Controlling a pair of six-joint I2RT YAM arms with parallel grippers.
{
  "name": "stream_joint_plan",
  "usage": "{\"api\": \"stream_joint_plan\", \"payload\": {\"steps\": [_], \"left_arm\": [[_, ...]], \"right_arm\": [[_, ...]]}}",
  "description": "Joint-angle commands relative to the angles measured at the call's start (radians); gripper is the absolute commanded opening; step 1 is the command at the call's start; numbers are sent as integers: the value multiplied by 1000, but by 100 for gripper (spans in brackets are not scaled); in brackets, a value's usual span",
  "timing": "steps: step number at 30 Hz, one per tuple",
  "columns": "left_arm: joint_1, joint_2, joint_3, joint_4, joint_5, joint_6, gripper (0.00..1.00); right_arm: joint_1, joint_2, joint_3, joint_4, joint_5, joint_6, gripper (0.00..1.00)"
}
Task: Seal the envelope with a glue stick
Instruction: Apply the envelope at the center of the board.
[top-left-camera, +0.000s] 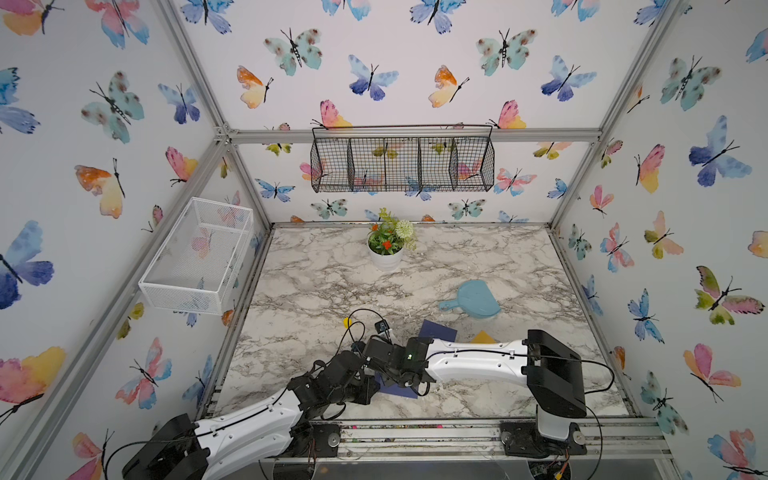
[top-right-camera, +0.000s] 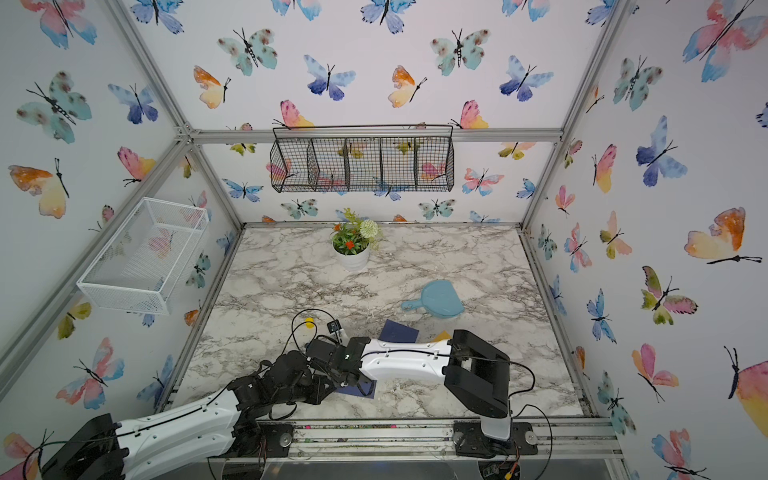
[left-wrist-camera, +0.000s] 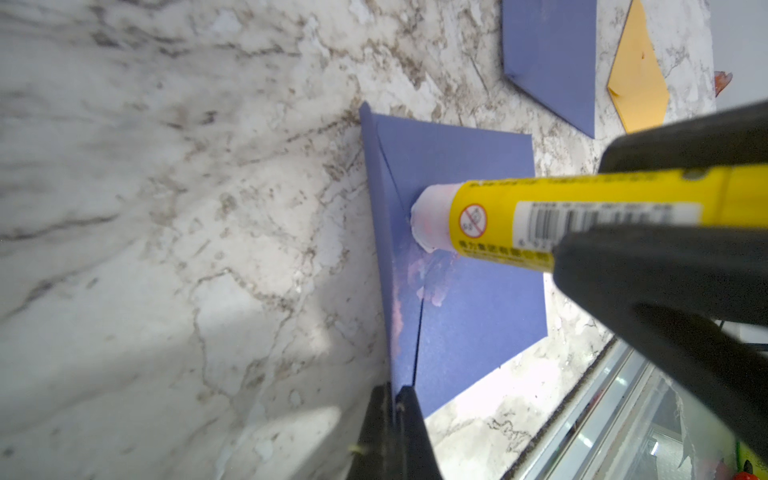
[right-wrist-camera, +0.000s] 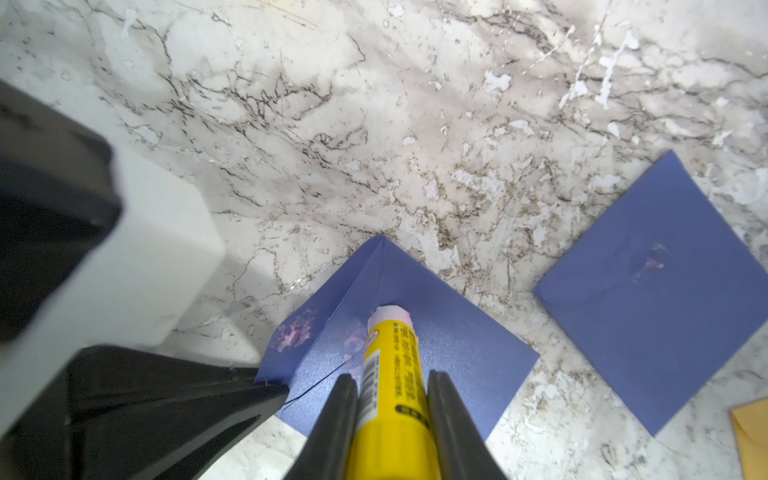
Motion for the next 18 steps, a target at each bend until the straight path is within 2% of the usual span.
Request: {"api": "stream_joint_plan", "payload": {"steps": [1,9,13,18], "left_arm": [[8,-9,-11,-35,4,5,0],[8,-9,-11,-34,7,8,0],[6,-7,-11,-33,6,8,0],[7,-6,-8,-39,-5,2,0]], "right_arm": [[-16,60,-50,-5,-102,-34,3],[-35,34,-109,89,-185,-45,3],[-36,22,-112,99,-187,-49,3],[-49,-68,-119,145,-157,-61,3]]}}
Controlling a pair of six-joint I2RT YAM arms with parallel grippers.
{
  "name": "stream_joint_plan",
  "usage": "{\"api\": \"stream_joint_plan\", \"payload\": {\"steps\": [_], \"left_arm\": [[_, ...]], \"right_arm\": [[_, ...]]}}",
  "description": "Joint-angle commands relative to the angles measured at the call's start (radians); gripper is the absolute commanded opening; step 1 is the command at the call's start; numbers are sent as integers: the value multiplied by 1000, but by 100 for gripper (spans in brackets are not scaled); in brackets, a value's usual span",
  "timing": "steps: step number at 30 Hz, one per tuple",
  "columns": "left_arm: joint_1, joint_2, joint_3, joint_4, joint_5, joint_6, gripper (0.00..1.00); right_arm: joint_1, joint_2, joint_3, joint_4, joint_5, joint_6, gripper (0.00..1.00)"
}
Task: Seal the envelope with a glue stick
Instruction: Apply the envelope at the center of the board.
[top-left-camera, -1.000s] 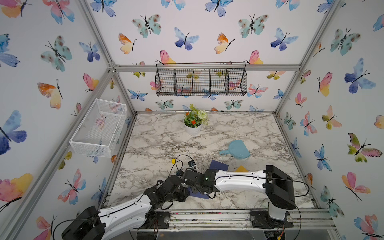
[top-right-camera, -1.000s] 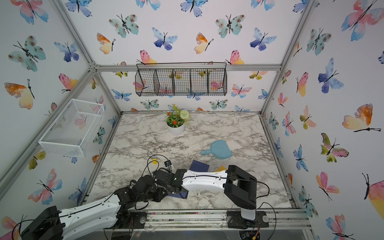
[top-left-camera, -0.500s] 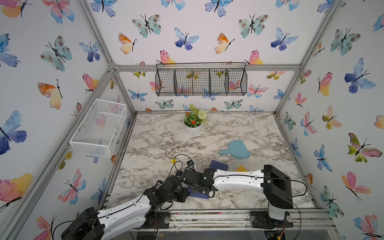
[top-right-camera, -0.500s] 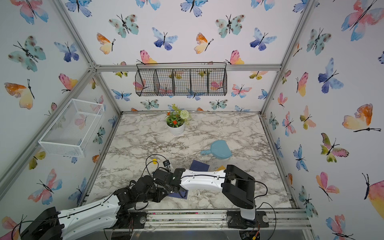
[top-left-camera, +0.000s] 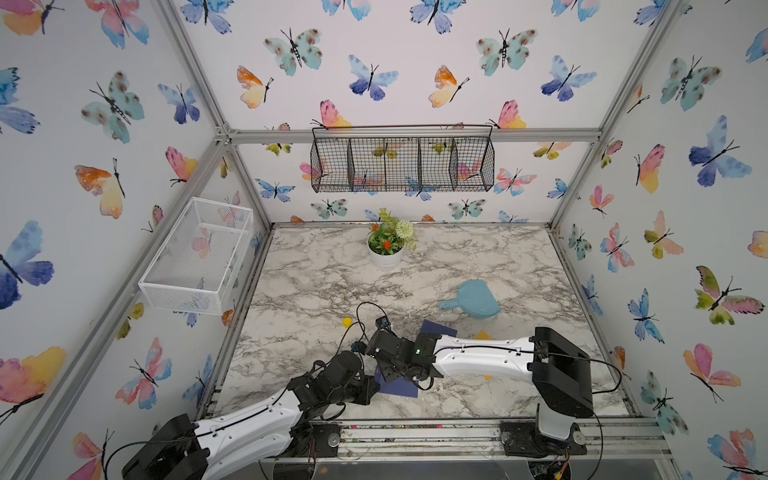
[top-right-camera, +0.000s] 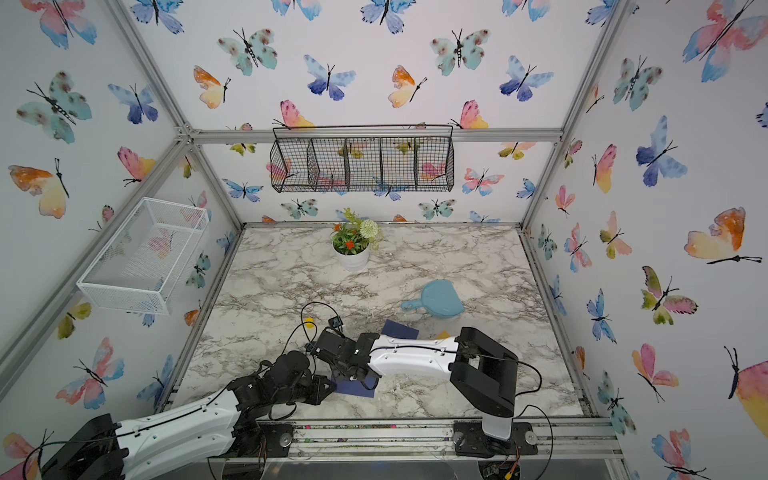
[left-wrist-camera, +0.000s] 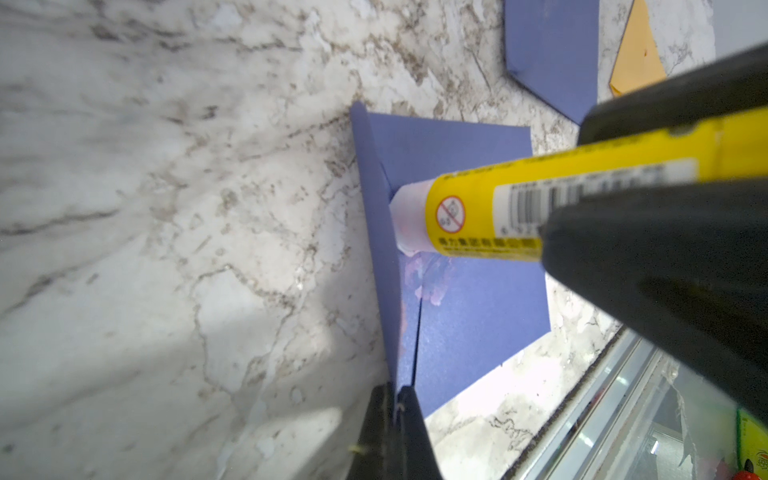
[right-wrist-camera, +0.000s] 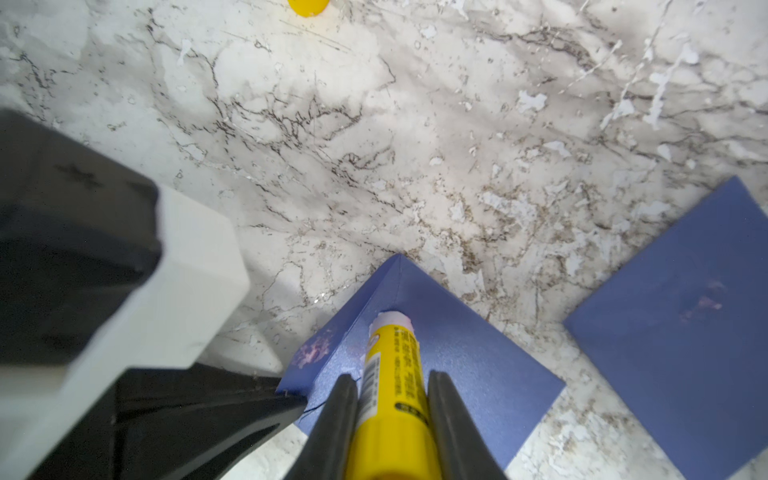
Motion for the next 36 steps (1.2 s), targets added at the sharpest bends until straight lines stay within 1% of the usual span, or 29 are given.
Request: {"api": "stream_joint_plan", "payload": {"steps": [1,5,13,19,21,25,27,29,33,34,36], "left_arm": [[7,-5,-7,-35,-7,0,0],[7,2,-6,-35,-12,-2,0],[7,27,7,-48,-19,-6,0],[7,11,76,-176,-48,3,0],[7,-1,85,-189,-50,-3,7],[7,-9,113,-205,-44,-11,30],[6,-10,135,-215,-44,-11,37],[7,-12,159,-224,-50,-12,40],[7,-15,221,-259,-87,-3,42],[9,-12,232,-266,-98,-2,41],[14,-4,246,-270,-105,-3,34]], "right_arm": [[-12,-40,-37,14,-42,-9,3],[-23,-144,-65,56,4,-5,3],[-56,-307,-110,59,92,16,3],[-106,-370,-129,20,133,2,3],[-119,-386,-143,20,136,-3,3],[-128,-408,-155,6,138,-13,3],[-146,-416,-157,1,139,-17,3],[-158,-425,-162,1,139,-18,3],[-166,-431,-164,3,138,-21,3],[-167,-432,-164,2,138,-22,3],[-169,-433,-165,2,139,-23,3]]}}
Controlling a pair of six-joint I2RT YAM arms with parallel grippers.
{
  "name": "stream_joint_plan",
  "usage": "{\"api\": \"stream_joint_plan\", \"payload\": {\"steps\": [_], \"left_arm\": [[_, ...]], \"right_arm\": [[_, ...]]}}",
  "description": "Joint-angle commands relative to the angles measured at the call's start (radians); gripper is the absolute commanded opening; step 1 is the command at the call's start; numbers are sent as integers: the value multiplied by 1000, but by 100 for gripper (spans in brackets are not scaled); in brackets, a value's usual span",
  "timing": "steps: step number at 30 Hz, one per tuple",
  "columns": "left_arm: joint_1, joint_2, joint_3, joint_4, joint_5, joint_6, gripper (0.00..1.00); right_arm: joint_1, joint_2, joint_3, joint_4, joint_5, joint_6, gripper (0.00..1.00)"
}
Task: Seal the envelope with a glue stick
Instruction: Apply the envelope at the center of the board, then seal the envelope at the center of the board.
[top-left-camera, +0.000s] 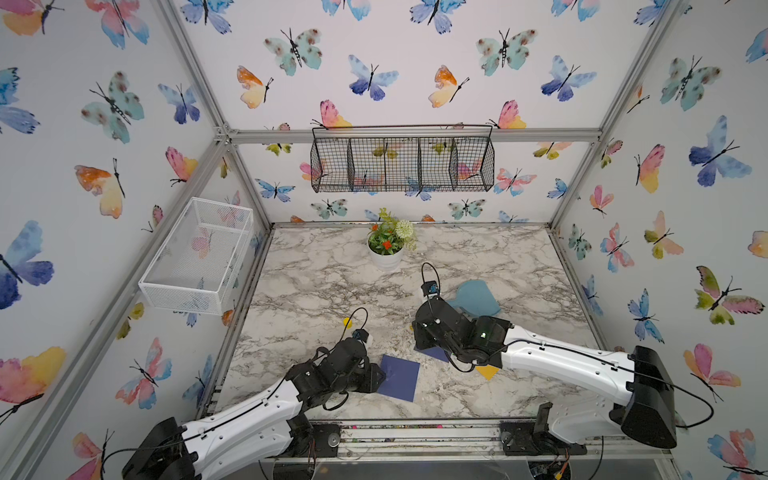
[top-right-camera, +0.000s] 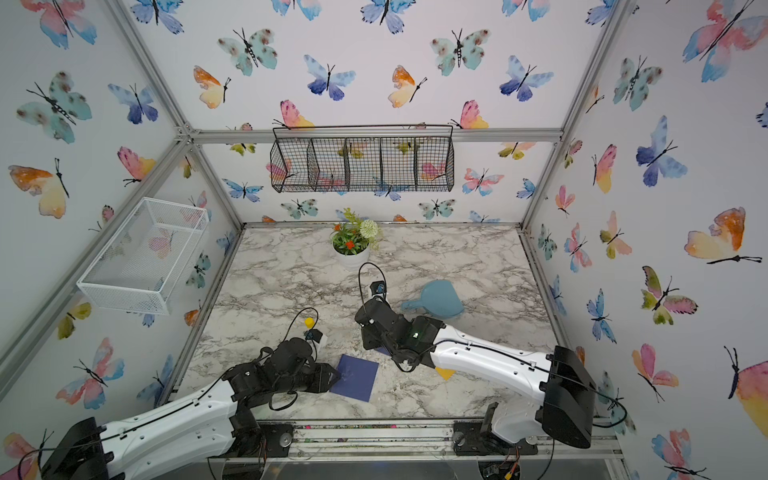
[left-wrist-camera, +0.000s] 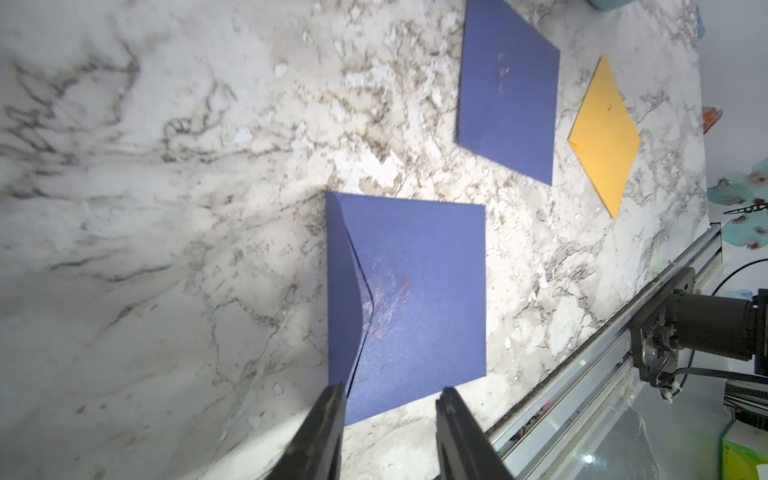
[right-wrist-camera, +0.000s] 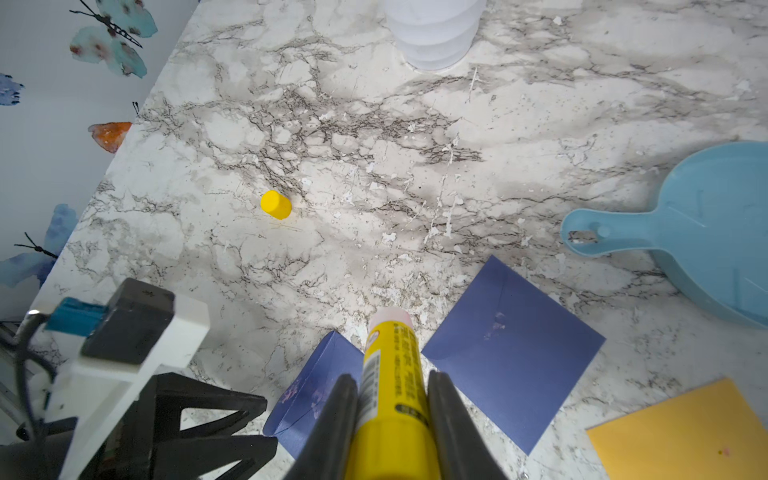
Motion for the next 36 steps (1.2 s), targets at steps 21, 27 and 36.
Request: {"api": "stream_joint_plan", "payload": {"steps": [21,27,36], "left_arm": [[46,81,9,8,-1,24,8],[47,104,4,34,18,26,7],[46,155,19,60,49,53,6]], "right_arm": [[-7,-37,-40,-18,-2,13,3],[-7,-32,-35,-27,-3,12,3],[-7,-30,-38,-32,-7,16,3]]}}
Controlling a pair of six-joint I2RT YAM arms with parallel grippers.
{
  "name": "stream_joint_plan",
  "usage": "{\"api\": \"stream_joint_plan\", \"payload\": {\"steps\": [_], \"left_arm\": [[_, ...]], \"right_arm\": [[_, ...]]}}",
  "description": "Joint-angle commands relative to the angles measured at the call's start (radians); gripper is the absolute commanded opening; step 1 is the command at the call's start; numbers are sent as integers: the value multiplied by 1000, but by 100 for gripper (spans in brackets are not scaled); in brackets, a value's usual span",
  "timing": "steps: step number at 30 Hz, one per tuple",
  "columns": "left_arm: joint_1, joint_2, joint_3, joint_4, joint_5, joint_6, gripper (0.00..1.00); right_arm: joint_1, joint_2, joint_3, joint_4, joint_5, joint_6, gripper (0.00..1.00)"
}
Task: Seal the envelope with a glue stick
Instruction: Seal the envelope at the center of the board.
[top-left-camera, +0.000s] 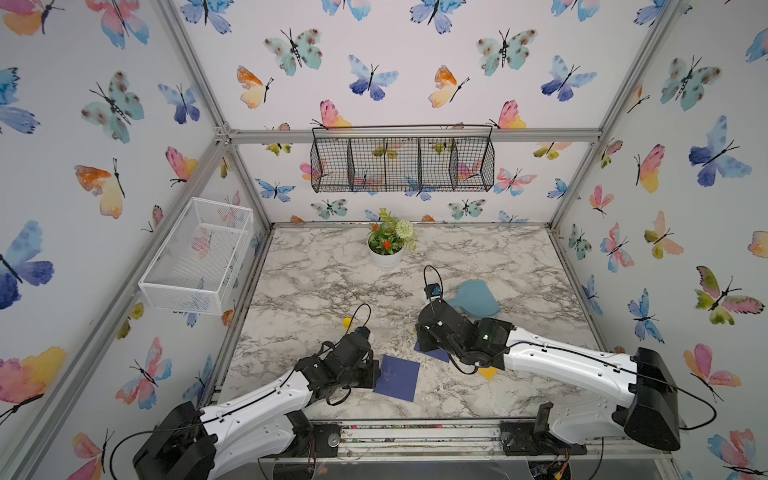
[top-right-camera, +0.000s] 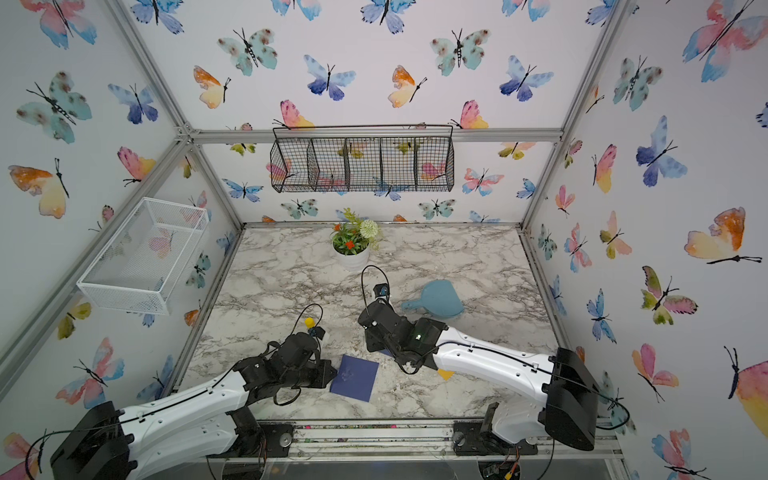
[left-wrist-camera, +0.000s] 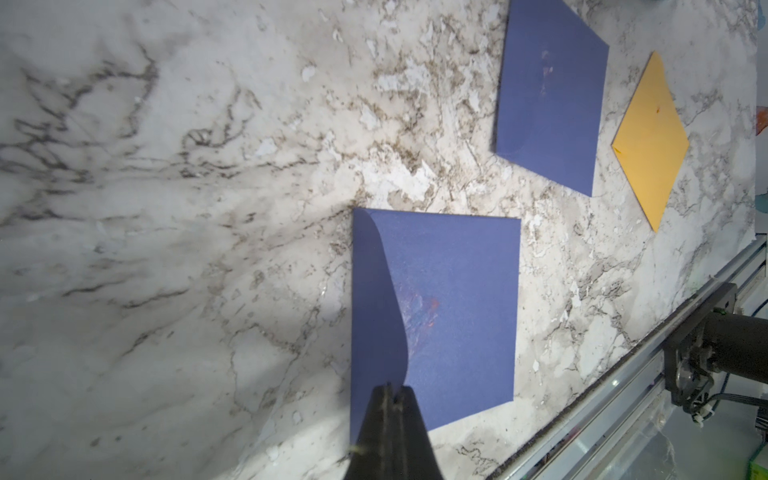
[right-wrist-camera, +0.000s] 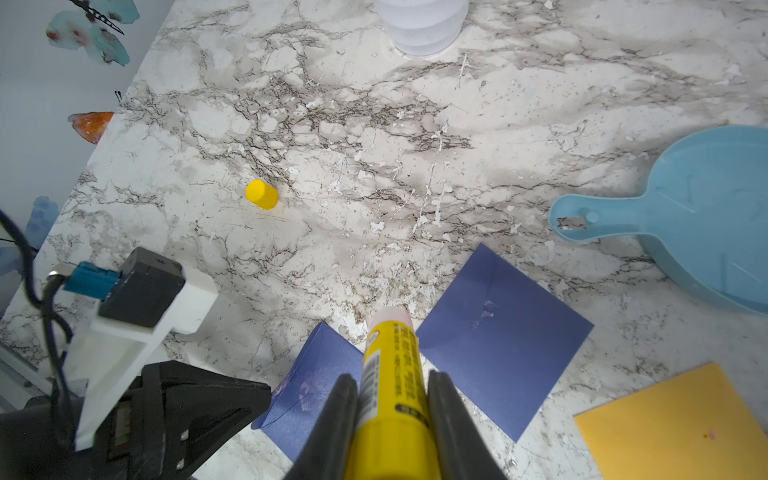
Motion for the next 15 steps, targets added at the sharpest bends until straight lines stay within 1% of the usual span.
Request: {"api": "stream_joint_plan", "payload": {"steps": [1,15], "left_arm": [[8,25,15,15,27,30,6],[6,107,-4,95,65,39,6]], "right_arm": [[-5,-12,-4,-24,-5,12,3],[-5,-21,-11,-31,-8,19,3]]}}
